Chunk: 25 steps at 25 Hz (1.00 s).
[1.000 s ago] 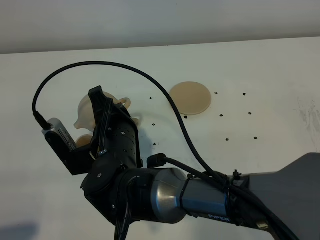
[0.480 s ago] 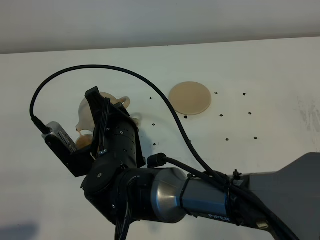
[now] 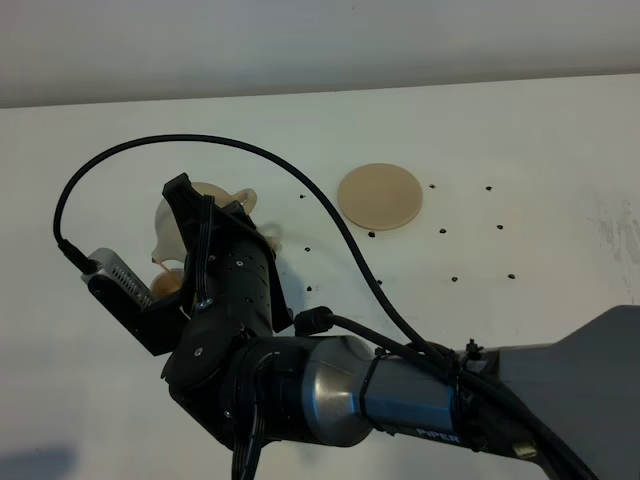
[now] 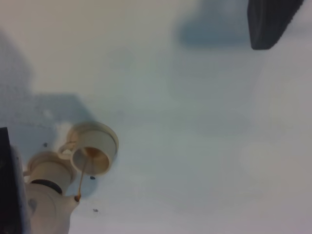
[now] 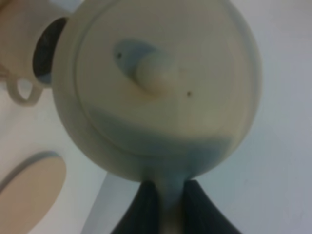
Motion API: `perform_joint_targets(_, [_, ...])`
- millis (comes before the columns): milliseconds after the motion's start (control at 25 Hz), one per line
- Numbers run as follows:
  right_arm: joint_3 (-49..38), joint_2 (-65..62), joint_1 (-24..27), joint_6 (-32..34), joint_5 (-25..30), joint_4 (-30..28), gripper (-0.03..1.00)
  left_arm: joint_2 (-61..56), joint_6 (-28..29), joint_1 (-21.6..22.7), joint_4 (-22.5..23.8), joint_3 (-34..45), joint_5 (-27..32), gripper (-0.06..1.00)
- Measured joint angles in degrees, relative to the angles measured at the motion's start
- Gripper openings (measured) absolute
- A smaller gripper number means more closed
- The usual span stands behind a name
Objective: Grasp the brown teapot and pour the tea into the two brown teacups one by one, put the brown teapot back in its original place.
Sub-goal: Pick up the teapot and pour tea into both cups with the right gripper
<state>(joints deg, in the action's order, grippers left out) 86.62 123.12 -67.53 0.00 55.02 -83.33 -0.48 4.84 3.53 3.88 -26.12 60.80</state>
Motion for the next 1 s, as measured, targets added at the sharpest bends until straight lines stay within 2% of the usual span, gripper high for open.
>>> perform_joint_targets(480, [0.0, 0.0, 0.0, 0.0, 0.0, -1.7, 0.10, 0.0, 0.0, 0.0, 0.0, 0.0, 0.0, 0.43])
perform_joint_targets(1000, [0.0, 0.0, 0.0, -3.1, -0.2, -1.9, 0.10, 0.0, 0.0, 0.0, 0.0, 0.0, 0.0, 0.43])
